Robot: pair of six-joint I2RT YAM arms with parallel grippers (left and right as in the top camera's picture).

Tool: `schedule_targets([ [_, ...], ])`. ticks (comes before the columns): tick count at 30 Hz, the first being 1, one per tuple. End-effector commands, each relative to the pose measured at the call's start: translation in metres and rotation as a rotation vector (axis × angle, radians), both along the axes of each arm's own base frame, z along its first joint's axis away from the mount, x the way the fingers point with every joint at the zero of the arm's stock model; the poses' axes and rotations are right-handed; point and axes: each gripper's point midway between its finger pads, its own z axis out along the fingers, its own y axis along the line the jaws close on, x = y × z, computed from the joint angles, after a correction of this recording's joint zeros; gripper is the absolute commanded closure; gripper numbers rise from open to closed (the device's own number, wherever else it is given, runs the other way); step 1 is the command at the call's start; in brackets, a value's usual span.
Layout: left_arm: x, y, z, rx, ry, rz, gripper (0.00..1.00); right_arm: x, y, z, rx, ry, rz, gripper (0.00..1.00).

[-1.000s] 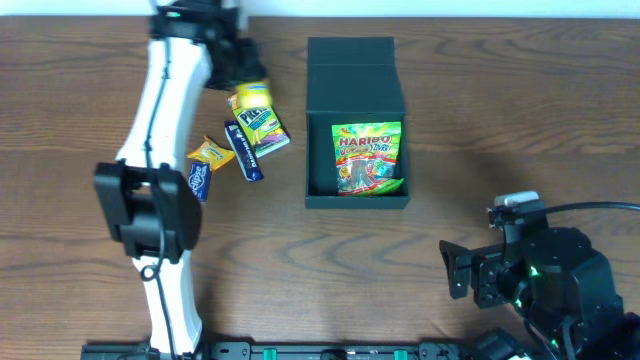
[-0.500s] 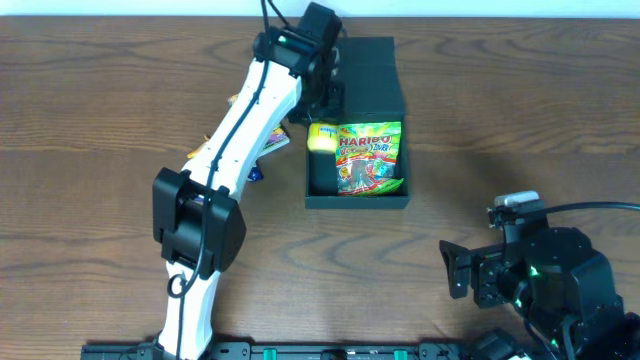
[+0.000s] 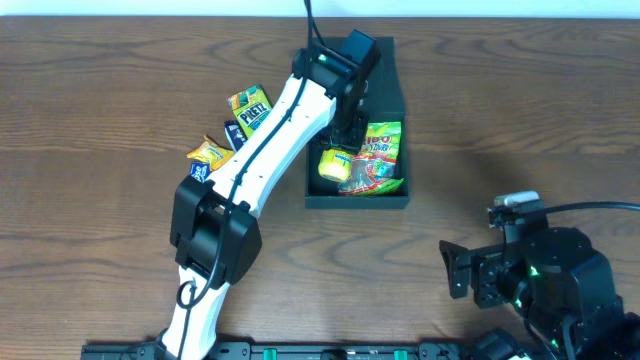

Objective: Pack container
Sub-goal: 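Lower the yellow tub into the box beside the bag, release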

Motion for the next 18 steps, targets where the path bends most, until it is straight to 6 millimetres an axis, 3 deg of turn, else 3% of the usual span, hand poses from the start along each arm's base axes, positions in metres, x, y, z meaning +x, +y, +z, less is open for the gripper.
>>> schedule_targets([
  [1, 0.004, 0.006, -0.001, 0.018, -0.012, -0.012, 0.94, 0.001, -0.003, 0.003, -0.008, -0.012, -0.006, 0.01],
  [11, 0.022, 0.013, -0.034, 0.001, -0.018, 0.122, 0.94, 0.001, -0.003, 0.003, -0.007, -0.012, -0.007, 0.01],
  [18, 0.016, 0.024, -0.049, 0.048, 0.016, 0.235, 0.94, 0.001, -0.003, 0.003, -0.007, -0.012, -0.007, 0.01],
])
